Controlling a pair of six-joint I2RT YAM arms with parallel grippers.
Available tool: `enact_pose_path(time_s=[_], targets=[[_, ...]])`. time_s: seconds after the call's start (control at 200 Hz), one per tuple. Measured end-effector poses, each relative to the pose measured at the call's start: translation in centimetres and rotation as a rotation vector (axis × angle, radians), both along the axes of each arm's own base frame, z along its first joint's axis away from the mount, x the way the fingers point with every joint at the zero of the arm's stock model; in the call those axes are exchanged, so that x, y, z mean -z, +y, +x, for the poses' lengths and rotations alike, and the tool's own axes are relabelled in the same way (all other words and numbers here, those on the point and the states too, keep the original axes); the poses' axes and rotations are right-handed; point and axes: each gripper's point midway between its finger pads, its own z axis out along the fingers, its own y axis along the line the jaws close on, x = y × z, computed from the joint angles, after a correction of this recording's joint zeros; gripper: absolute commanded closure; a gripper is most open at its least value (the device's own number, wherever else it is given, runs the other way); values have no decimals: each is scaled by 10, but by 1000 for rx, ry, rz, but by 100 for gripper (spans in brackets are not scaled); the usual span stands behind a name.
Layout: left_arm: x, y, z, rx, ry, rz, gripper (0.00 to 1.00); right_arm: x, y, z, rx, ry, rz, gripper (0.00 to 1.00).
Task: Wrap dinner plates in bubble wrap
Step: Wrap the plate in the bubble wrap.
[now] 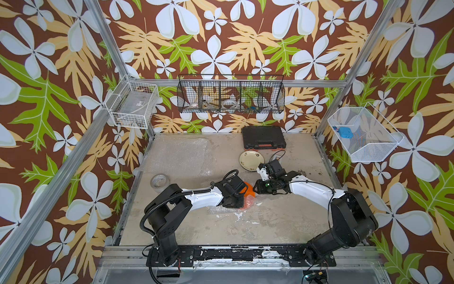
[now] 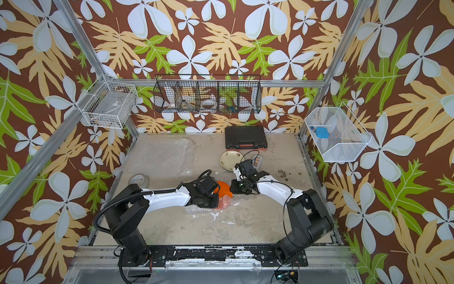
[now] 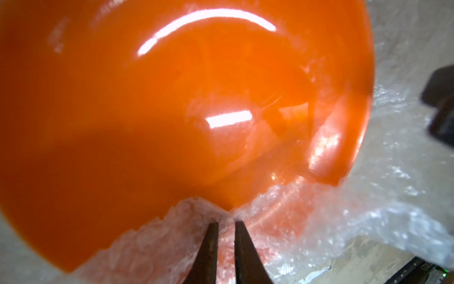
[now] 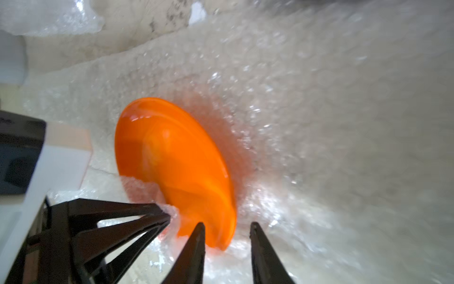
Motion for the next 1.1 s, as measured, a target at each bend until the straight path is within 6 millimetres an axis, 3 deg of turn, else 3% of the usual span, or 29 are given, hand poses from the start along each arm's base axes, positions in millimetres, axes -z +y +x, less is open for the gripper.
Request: enact_pose_path(time_s=[0.11, 0.29, 0.355, 0.425, 0.505, 0.606, 0.806, 0.941, 1.101], targets=[[0, 0, 0, 0, -4, -5, 83, -26, -14, -9, 23, -68, -15, 60], [0, -2, 1, 3, -6, -6, 82, -59, -7, -60, -27, -103, 89, 64], [1, -3, 2, 8, -6, -7, 82, -52, 2, -83, -64, -59, 136, 65], [1, -4, 2, 15, -6, -7, 82, -28, 9, -106, -96, 39, 162, 65], [1, -6, 3, 24, -6, -6, 82, -1, 7, -114, -74, 127, 127, 67], [2, -7, 2, 29, -3, -8, 82, 12, 12, -101, -44, 157, 124, 71], [3, -5, 1, 30, -7, -13, 83, 11, 8, -33, 73, 83, 182, 71], [5, -4, 0, 30, -11, -16, 82, 26, -17, -1, 193, 80, 199, 71], [5, -1, -1, 27, -22, -26, 82, 52, -64, 14, 352, 115, 178, 69]])
